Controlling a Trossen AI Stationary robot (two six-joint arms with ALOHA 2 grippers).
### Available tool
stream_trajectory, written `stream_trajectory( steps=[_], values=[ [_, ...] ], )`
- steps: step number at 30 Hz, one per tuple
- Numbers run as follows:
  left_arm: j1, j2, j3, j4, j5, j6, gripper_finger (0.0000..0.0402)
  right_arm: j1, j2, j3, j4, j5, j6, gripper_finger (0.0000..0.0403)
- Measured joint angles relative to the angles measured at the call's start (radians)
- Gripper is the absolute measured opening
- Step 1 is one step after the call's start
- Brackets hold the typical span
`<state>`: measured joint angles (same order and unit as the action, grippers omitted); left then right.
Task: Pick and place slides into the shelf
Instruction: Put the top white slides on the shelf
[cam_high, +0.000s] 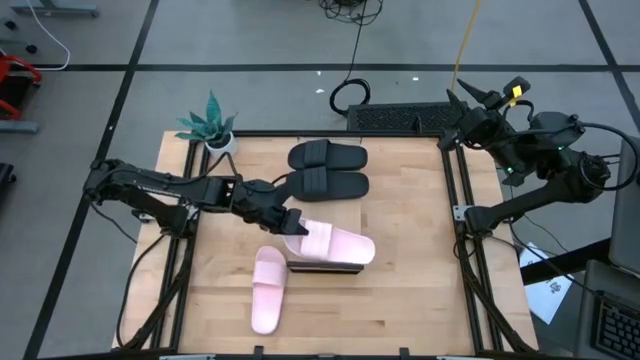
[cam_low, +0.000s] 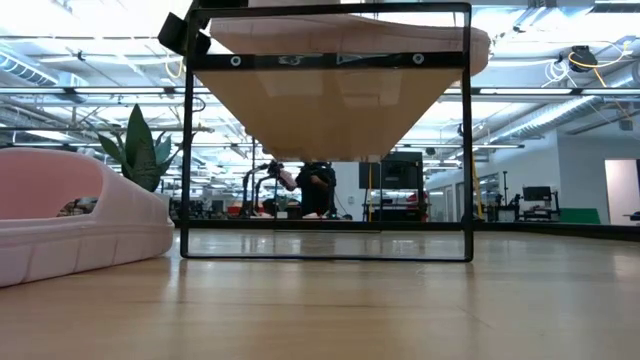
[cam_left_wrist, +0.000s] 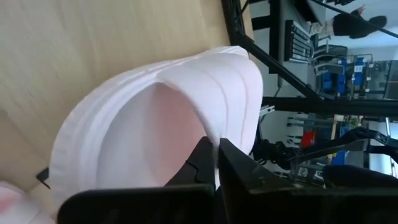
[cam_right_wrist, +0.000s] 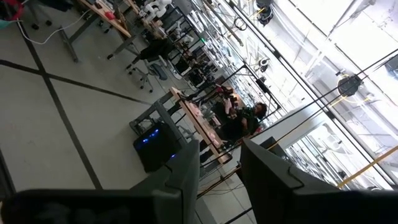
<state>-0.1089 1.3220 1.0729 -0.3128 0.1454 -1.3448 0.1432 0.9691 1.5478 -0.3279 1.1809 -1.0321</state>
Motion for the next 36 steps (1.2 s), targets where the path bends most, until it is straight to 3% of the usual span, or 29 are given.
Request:
stream_trajectory(
  steps=[36],
  values=[
    [-0.002, 0.0, 0.0, -0.005, 0.094, -0.222, 0.0, 0.0, 0.0, 0.0, 0.0, -0.004, -0.001, 0.0109]
  ],
)
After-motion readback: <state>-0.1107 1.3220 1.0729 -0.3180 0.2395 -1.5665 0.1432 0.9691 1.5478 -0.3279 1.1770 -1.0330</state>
